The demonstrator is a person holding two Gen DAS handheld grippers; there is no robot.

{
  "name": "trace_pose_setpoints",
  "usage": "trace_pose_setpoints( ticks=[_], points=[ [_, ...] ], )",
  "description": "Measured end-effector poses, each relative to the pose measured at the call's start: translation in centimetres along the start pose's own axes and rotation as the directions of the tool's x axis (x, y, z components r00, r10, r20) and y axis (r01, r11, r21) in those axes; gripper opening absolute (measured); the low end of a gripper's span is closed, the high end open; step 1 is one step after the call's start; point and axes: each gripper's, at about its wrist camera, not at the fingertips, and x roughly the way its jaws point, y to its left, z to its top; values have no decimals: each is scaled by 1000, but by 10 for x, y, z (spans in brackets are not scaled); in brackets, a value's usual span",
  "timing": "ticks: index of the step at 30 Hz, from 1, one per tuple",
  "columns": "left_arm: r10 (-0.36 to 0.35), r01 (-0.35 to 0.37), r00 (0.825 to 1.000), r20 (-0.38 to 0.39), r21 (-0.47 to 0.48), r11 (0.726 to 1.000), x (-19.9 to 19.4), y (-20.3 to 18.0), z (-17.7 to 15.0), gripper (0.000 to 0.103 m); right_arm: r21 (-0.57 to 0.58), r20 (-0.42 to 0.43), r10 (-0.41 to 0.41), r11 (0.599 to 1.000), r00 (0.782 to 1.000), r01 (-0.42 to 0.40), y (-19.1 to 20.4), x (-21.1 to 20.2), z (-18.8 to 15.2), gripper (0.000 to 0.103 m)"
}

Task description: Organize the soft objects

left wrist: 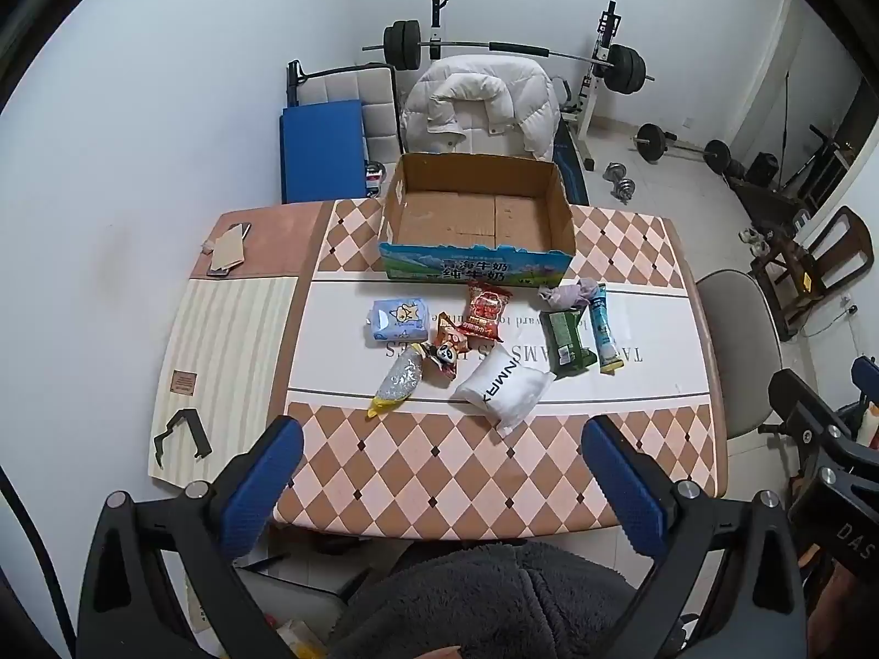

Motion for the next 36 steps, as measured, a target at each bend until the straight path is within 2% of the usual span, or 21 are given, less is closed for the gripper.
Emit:
trace_pose_setpoints(
  ticks=[8, 13, 36],
  points=[
    [0, 0, 1000, 9, -1, 1000, -11, 0, 11, 103, 2, -2, 5, 1000, 1000, -5, -2, -1, 0, 103],
    [7, -7, 1000, 27, -6, 1000, -12, 1, 7, 103, 7, 6, -5, 1000, 1000, 5, -2, -1, -2, 103],
    [7, -6, 999, 35, -33, 999, -6, 10, 13, 103, 13, 23, 11, 1000, 1000, -11, 0, 0, 20, 103]
  ],
)
